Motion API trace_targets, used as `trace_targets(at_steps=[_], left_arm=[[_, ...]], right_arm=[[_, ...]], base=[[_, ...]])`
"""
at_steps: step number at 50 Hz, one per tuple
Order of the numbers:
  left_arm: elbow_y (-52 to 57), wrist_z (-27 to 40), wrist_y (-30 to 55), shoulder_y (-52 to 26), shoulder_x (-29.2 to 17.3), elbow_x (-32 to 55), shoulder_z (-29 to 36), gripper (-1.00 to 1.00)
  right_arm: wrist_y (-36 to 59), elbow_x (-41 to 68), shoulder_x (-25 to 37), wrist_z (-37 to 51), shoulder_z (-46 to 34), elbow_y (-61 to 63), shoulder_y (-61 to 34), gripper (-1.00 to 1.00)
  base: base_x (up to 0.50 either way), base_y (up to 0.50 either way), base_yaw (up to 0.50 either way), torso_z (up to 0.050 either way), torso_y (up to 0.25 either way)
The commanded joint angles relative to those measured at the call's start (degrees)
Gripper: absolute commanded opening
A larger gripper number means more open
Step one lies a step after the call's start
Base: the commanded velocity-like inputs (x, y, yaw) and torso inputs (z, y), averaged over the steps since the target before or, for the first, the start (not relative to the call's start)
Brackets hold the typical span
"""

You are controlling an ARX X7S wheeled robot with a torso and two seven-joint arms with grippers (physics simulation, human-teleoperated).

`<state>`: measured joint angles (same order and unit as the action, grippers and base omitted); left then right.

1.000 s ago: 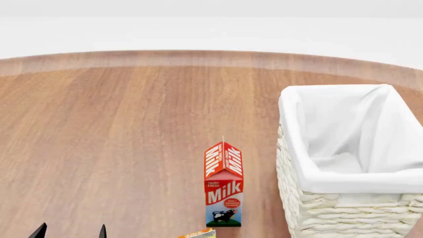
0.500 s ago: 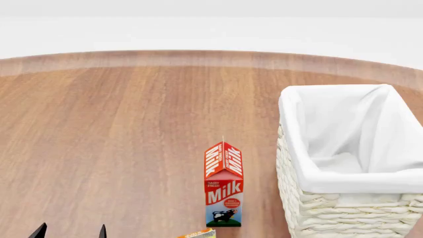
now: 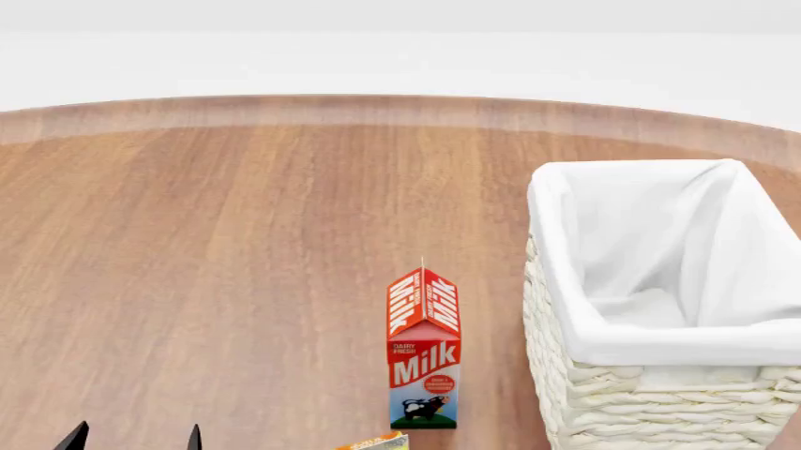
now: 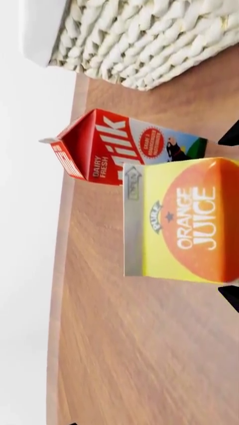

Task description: Pick up the orange juice, and put it in the basket.

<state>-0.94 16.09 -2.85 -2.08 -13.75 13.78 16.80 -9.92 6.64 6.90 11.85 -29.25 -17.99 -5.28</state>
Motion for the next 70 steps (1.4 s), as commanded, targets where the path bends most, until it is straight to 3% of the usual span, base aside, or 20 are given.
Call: trace_targets(at_steps=[1, 64, 65, 70], left_arm=[[-0.03, 0.24, -0.09, -0.06, -0.2, 0.2, 0.27, 1.0], [-0.17, 1.39, -0.52, -0.39, -1.17, 1.18, 1.59, 1.0], [-0.17, 1.41, -0.52, -0.4, -1.18, 1.19, 1.61, 1.0], [-0.18, 1.49, -0.56, -0.42, -1.25, 1.26, 1.71, 1.0]], right_arm=[[-0.52, 0.21, -0.15, 0.2, -0.69, -1.2, -0.54, 1.0], [-2.52, 1.3, -0.09, 2.27, -3.3, -5.07, -3.15, 1.0], [-2.75, 1.02, 0.0, 2.43, -3.45, -4.96, -3.05, -1.0], [-2.75, 1.06, 0.15, 2.58, -3.74, -4.75, -2.93, -1.0]], base=[[0.0, 0.0, 0.0, 0.0, 0.0], [0.0, 0.0, 0.0, 0.0, 0.0], [0.0, 0.0, 0.0, 0.0, 0.0], [0.0, 0.0, 0.0, 0.0, 0.0]])
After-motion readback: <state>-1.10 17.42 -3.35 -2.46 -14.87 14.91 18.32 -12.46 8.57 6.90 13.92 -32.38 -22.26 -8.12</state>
